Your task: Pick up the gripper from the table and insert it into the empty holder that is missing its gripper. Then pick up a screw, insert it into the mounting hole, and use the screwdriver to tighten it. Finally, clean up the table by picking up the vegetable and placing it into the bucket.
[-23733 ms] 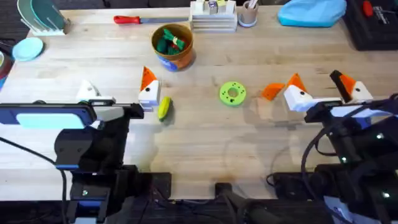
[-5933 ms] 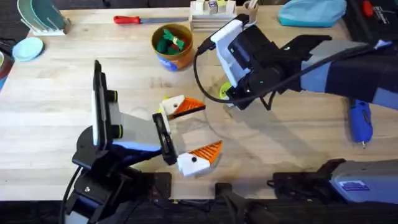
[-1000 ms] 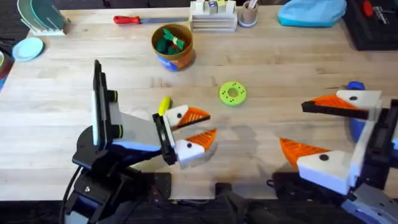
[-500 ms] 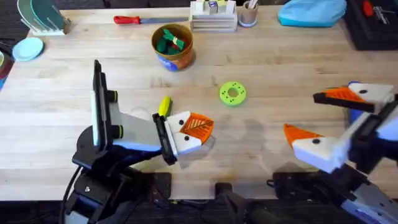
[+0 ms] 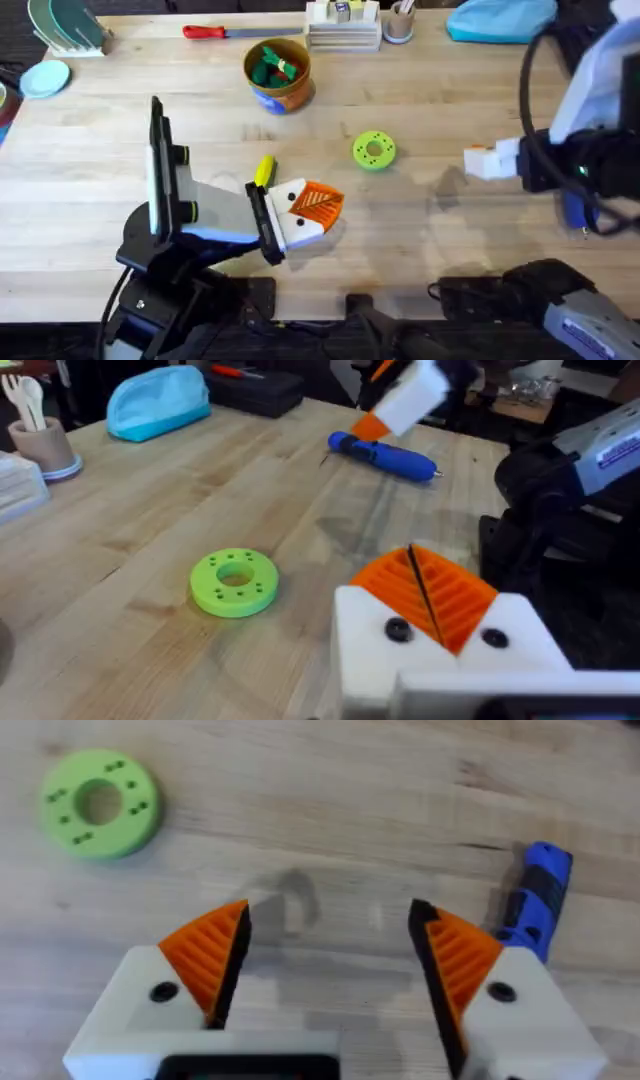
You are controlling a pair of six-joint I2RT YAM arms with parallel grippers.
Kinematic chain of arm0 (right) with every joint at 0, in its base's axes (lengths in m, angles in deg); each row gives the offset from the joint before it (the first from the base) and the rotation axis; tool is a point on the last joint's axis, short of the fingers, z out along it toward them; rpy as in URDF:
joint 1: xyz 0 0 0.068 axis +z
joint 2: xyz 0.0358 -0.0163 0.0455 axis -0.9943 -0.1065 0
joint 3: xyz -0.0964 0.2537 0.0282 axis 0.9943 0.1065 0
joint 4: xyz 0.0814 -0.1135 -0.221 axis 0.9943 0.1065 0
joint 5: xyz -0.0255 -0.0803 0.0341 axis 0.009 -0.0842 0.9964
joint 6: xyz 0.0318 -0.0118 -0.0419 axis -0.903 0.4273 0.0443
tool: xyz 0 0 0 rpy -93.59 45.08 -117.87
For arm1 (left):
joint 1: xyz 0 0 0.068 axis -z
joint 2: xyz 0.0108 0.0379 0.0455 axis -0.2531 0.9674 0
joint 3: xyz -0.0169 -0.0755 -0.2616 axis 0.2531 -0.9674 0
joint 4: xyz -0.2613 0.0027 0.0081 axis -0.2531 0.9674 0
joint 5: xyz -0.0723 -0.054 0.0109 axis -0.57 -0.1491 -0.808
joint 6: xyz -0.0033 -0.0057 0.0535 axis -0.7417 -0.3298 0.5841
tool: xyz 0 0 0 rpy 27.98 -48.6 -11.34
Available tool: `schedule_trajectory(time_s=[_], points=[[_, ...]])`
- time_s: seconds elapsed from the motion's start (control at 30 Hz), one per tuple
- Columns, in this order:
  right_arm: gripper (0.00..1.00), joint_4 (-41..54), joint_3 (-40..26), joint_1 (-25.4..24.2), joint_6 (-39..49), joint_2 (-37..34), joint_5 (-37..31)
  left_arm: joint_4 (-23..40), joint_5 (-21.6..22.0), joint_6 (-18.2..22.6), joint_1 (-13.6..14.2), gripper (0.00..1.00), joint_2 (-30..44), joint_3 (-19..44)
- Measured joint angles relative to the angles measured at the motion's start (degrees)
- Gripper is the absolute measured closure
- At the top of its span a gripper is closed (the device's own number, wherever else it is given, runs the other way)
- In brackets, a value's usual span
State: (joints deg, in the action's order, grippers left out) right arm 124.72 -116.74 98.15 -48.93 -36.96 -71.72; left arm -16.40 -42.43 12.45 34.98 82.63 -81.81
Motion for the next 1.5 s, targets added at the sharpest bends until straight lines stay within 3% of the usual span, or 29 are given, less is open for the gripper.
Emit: schedule_trajectory(time_s=[0.27, 0.73, 1.1, 1.5], points=[[0.054, -9.22, 0.0, -18.4, 1.69, -15.56, -0.9, 0.0, 0.0, 0.01, 0.0, 0.994, 0.0, 0.0], [0.01, -20.12, 0.0, -41.14, 16.29, -28.09, -0.8, 0.0, 0.0, 0.0, 0.01, 0.994, 0.0, 0.0], [0.01, -25.43, 0.0, -52.15, 24.93, -34.75, 5.11, 0.0, 0.0, 0.0, 0.0, 0.994, 0.0, 0.0], [0.01, -30.0, 0.0, -53.46, 29.31, -43.4, 10.57, 0.0, 0.0, 0.0, 0.02, 0.994, 0.0, 0.0]])
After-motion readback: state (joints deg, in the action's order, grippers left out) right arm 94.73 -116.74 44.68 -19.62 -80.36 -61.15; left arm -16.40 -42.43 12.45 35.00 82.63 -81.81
